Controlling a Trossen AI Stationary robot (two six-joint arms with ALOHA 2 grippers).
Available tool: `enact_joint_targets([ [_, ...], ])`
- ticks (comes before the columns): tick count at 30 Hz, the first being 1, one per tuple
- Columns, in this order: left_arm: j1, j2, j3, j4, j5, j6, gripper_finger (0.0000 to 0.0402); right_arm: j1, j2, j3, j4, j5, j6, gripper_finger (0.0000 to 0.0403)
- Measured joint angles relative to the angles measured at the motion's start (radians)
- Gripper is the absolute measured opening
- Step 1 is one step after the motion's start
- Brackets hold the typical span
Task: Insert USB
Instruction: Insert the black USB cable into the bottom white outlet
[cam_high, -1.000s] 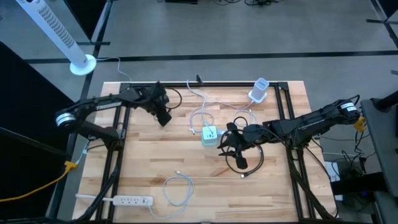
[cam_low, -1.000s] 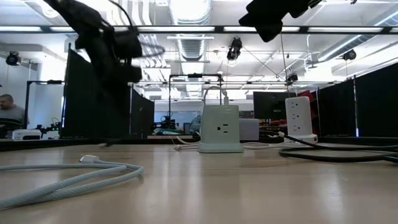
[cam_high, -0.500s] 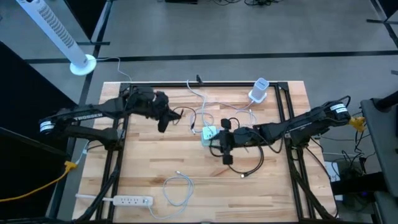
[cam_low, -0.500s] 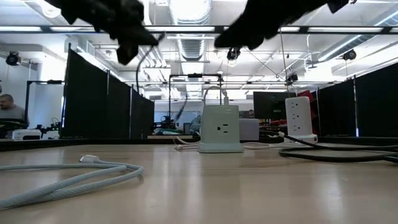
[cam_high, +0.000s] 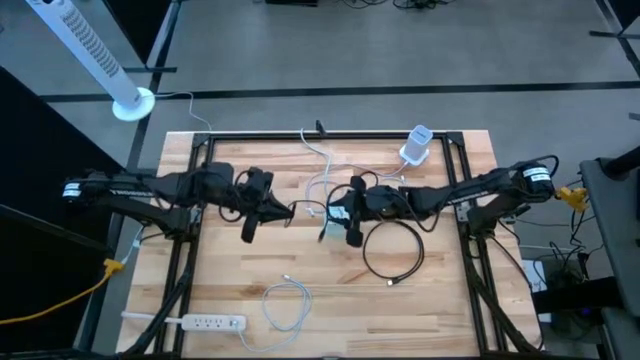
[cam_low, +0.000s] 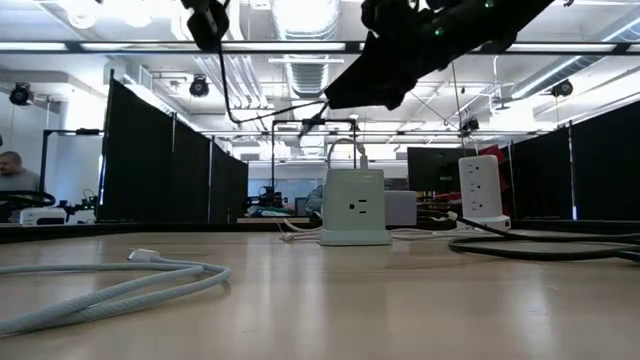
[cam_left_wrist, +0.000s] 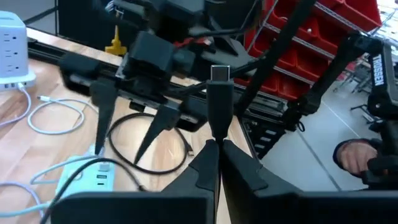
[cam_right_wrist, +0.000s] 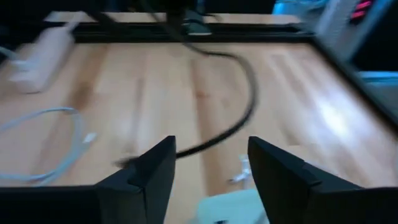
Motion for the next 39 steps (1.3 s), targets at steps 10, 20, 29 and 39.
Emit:
enact_joint_targets([
  [10,-0.01,0.002,0.0,0.0,-0.014,0.014,0.0,-0.008,0.002,0.0,-0.014,-0.181,0.095,0.0235],
  [20,-0.066,-0.002,0.001,0.091,-0.012,0.022,0.0,-0.009,0.002,0.0,-0.046,-0.166,0.084,0.0227],
  [29,-0.116,-0.001,0.001,0.126,-0.013,0.04,0.0,-0.008,0.002,0.0,-0.025,-0.197,0.099,0.0211],
  [39,-0.119,-0.002,0.001,0.147,-0.02,0.055,0.0,-0.006,0.002,0.0,0.024,-0.331,0.155,0.0207],
])
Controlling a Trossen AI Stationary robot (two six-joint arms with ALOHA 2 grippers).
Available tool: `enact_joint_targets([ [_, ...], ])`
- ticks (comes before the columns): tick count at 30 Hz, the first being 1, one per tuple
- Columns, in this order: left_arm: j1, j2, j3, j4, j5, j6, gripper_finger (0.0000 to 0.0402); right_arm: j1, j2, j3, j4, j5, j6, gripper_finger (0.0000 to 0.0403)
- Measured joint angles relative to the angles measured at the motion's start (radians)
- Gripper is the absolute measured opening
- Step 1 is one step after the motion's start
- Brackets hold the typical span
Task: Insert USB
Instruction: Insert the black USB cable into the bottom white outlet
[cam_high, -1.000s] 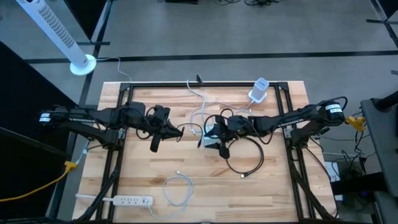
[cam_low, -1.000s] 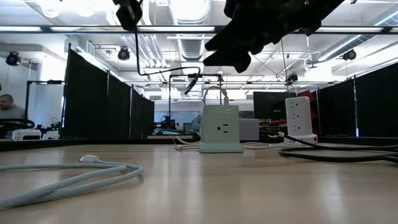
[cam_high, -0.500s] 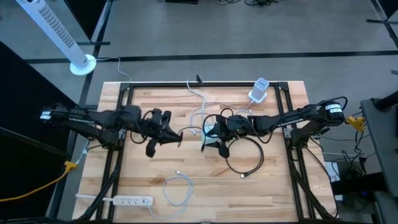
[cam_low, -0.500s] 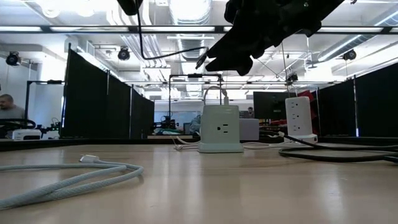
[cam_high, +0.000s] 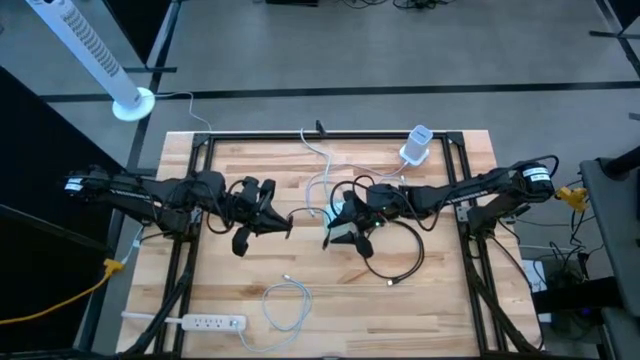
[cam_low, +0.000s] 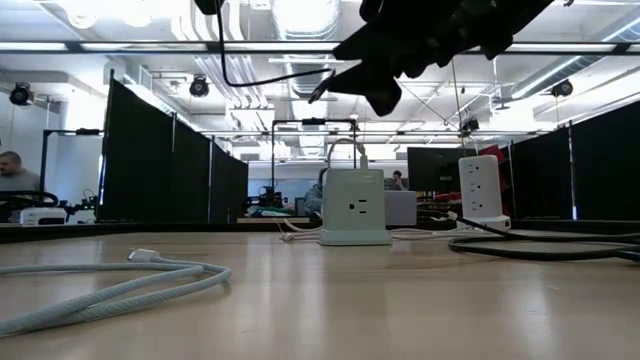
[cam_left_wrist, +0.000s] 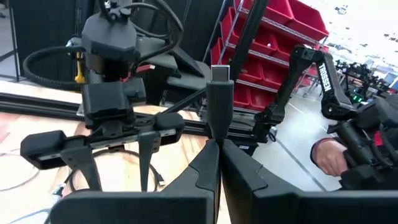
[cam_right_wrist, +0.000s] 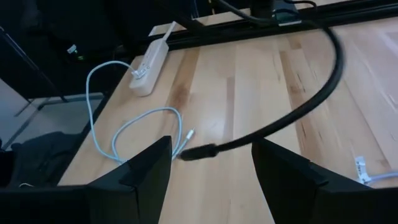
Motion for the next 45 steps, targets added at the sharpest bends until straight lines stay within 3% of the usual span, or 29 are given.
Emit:
enact_joint_targets([
  [16,0.0,0.0,0.0,0.001,-0.001,0.017,0.0,0.04,0.0,0.0,0.044,-0.001,0.0,0.0172],
  [26,0.0,0.0,0.0,0.001,-0.019,0.037,0.0,0.05,0.001,0.0,0.107,0.005,0.027,0.0115],
  [38,0.001,0.0,0.0,-0.013,-0.028,0.037,0.0,0.05,0.155,0.001,0.3,0.004,0.136,0.0056],
  [45,0.001,0.0,0.0,-0.033,-0.028,0.036,0.0,0.05,0.163,0.001,0.309,0.004,0.132,0.0021],
])
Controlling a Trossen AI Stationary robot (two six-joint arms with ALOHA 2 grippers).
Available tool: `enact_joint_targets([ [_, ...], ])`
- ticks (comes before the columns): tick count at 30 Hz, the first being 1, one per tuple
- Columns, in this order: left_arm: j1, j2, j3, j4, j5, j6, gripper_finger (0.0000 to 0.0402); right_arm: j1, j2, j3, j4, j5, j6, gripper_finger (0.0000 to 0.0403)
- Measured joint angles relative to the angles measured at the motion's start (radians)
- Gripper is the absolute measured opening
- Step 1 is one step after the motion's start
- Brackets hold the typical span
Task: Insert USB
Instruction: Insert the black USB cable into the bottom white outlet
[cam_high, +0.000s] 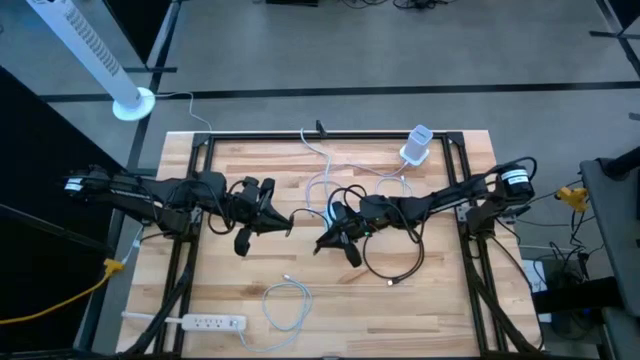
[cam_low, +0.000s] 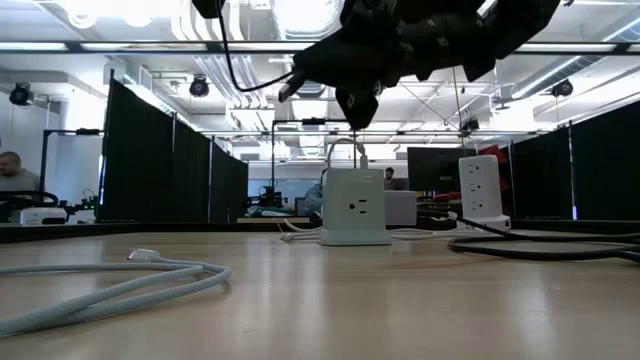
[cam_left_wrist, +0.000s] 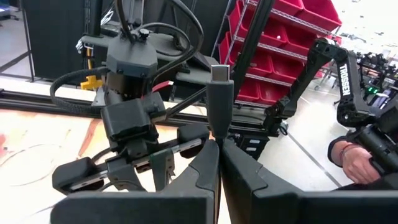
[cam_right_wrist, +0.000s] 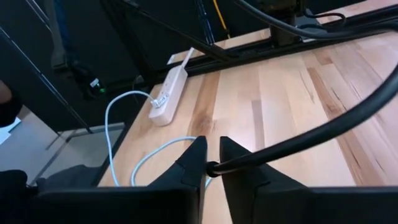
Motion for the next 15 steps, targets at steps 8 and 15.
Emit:
enact_joint_targets([
  [8,0.0,0.0,0.0,-0.008,0.0,0.025,0.0005,-0.002,-0.048,0.0,-0.005,0.003,0.016,0.0003],
  [15,0.0,0.006,-0.005,-0.162,0.0,0.084,0.0046,-0.03,-0.13,0.0,-0.036,-0.009,0.053,0.0001],
])
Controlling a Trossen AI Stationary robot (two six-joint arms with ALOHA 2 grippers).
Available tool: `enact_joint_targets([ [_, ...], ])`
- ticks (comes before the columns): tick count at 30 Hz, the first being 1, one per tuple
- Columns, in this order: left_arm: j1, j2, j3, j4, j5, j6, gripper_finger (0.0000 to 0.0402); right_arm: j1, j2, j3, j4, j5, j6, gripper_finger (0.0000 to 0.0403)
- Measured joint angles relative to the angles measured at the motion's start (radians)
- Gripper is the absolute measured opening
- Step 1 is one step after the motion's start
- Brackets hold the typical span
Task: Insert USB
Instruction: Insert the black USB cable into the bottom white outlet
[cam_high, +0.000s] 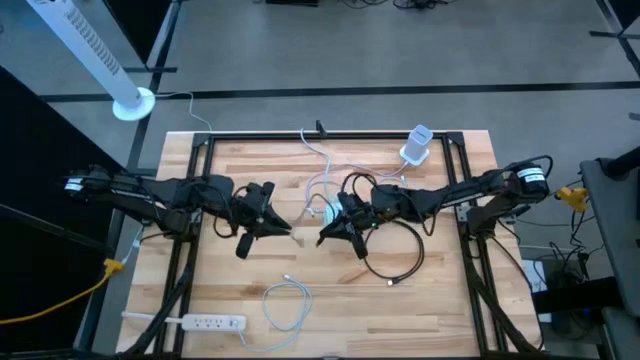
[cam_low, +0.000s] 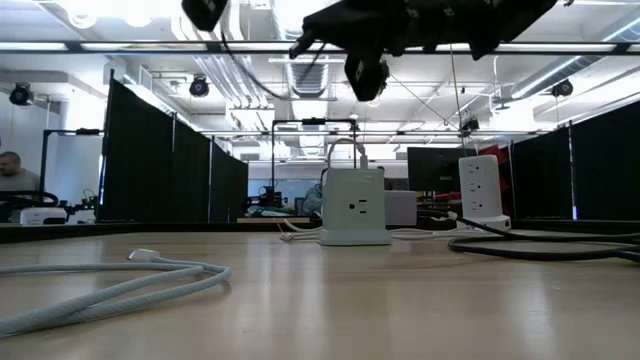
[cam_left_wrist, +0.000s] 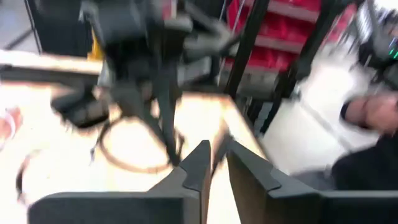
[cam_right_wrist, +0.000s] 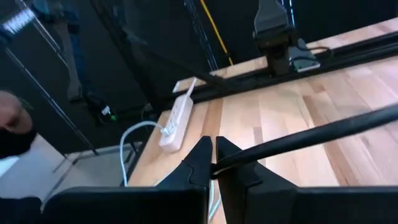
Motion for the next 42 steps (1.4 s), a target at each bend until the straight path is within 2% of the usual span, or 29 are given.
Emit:
enact_joint_targets([
  [4,0.0,0.018,-0.058,-0.033,0.0,0.002,0.0072,-0.03,-0.052,0.0,0.011,-0.072,0.05,0.0001],
  [9,0.0,0.05,-0.122,0.017,-0.001,-0.032,0.0106,-0.045,-0.099,0.0,0.011,-0.075,0.054,0.0001],
  [16,0.0,0.092,-0.182,0.282,-0.035,-0.029,0.015,-0.049,-0.112,0.0,0.019,-0.074,0.051,0.0001],
  [22,0.0,0.134,-0.191,0.366,-0.033,-0.014,0.0186,-0.049,-0.112,0.0,0.019,-0.074,0.024,0.0],
  [31,-0.054,0.27,-0.192,0.529,0.002,-0.023,0.0217,-0.027,-0.112,0.0,0.017,-0.077,-0.218,0.0],
  [37,-0.07,0.392,-0.192,0.799,0.006,-0.176,0.021,0.015,-0.112,0.0,0.015,-0.09,-0.459,0.0],
  [42,-0.073,0.454,-0.192,0.942,0.059,-0.239,0.0204,0.052,-0.112,0.0,0.011,-0.119,-0.56,0.0],
])
